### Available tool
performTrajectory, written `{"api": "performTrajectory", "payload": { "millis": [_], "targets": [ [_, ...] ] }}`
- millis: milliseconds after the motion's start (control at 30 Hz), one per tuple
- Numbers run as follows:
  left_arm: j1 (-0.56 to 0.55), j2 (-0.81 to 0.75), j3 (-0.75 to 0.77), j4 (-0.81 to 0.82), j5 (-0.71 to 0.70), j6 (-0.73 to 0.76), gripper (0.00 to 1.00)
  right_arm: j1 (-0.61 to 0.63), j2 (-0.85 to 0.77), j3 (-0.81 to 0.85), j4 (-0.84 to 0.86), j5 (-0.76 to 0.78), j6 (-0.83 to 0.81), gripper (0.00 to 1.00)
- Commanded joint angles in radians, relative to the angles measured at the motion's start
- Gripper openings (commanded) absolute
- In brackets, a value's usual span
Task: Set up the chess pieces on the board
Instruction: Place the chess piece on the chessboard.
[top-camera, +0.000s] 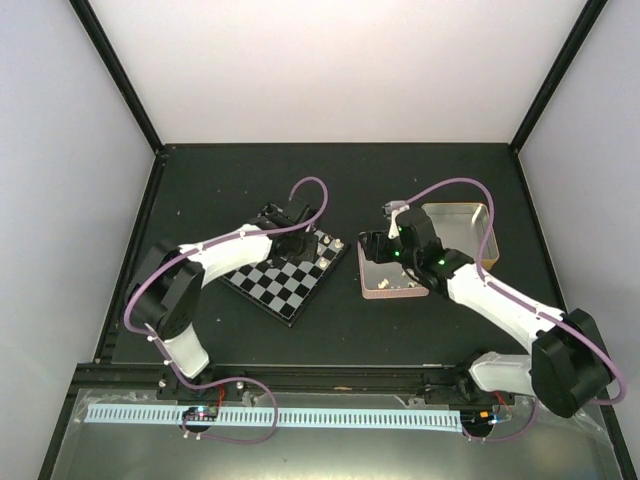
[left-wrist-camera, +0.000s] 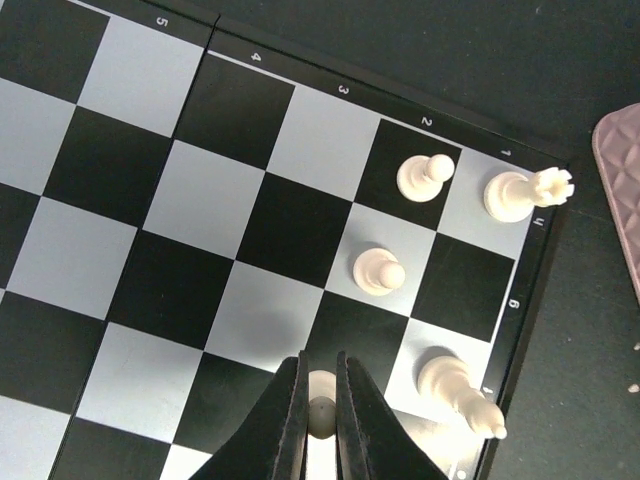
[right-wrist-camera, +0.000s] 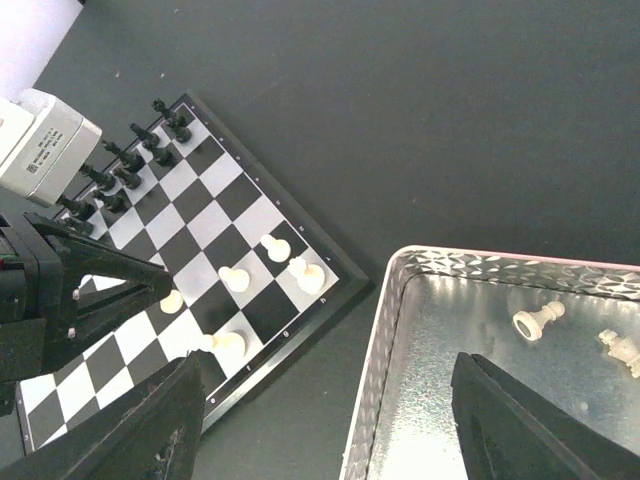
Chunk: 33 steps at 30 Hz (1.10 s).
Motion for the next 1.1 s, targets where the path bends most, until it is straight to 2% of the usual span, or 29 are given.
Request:
{"api": "performTrajectory", "payload": {
  "millis": [0, 200, 367, 600, 700, 800, 1067],
  "targets": [
    [-0.018, 0.03, 0.018, 0.056, -0.038, 0.021, 0.02, 0.0, 0.029, -0.003, 0.005, 0.031, 0.016, 0.68],
    [-0.026, 0.044, -0.049, 0.16, -0.031, 0.015, 0.02, 0.0, 0.051, 0.009, 0.003, 0.011, 0.014, 0.67],
    [-0.031, 0.054, -0.061, 0.173, -0.024, 0.019, 0.02, 0.0, 0.058, 0.01, -0.003, 0.014, 0.018, 0.67],
    [-0.035, 0.055, -0.068, 0.166, -0.012, 0.018, 0.15, 0.001, 0.064, 0.014, -0.005, 0.01, 0.023, 0.67],
    [-0.035, 0.043, -0.078, 0.17, -0.025, 0.013, 0.25, 0.0, 0.064, 0.015, -0.006, 0.01, 0.024, 0.67],
    [-0.036, 0.029, -0.086, 0.175, -0.018, 0.013, 0.3, 0.0, 0.062, 0.018, -0.012, 0.008, 0.025, 0.67],
    [-0.035, -0.033, -0.104, 0.181, -0.026, 0.008, 0.33, 0.0, 0.053, 0.026, -0.035, 0.025, 0.04, 0.67]
  ]
}}
